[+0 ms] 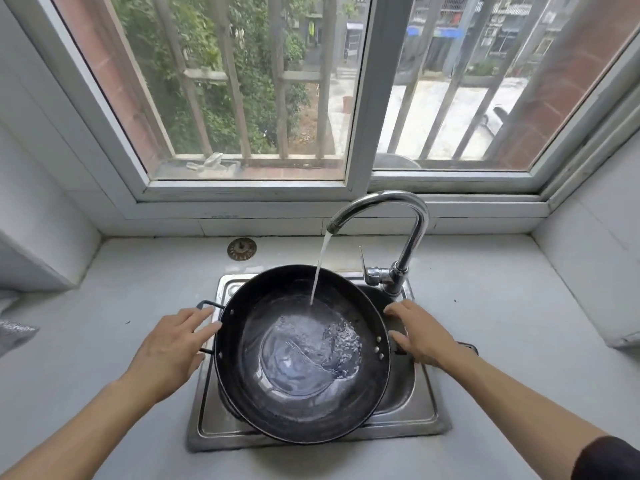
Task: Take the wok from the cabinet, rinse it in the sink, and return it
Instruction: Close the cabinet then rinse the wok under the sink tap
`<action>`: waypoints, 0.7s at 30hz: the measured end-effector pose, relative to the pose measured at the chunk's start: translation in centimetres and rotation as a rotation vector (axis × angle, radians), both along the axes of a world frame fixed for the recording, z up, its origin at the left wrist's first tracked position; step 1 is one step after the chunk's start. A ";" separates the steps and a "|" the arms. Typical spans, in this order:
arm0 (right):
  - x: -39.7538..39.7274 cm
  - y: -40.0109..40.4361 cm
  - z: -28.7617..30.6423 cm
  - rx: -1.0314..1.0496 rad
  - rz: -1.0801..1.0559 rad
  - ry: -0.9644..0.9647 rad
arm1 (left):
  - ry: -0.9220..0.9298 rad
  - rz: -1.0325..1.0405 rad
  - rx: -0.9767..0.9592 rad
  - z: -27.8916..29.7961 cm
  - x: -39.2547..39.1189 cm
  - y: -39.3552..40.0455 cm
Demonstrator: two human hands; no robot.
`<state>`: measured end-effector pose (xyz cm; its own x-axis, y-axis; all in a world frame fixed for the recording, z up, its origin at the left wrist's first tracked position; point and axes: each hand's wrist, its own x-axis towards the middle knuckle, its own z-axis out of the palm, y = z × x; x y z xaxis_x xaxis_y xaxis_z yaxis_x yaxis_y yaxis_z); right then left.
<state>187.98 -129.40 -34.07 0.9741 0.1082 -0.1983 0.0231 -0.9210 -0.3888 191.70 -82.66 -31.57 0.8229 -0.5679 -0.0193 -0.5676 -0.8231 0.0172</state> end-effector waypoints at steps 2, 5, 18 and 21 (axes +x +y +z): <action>1.0 0.6 0.9 0.021 0.008 -0.078 | -0.002 0.000 -0.004 0.1 0.1 -0.5; 3.0 1.6 1.8 0.015 0.014 -0.152 | -0.015 0.001 -0.036 0.1 0.1 -1.2; 10.0 5.1 1.9 -0.242 0.007 -0.101 | -0.092 0.107 -0.019 -1.9 -0.5 0.0; 11.2 5.2 1.5 -0.279 -0.005 -0.052 | -0.113 0.130 -0.004 -2.3 -0.7 0.1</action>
<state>199.13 -124.19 -32.56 0.9842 0.0519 -0.1692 0.0321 -0.9925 -0.1182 190.99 -82.57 -33.86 0.8860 -0.4568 0.0792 -0.4553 -0.8896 -0.0374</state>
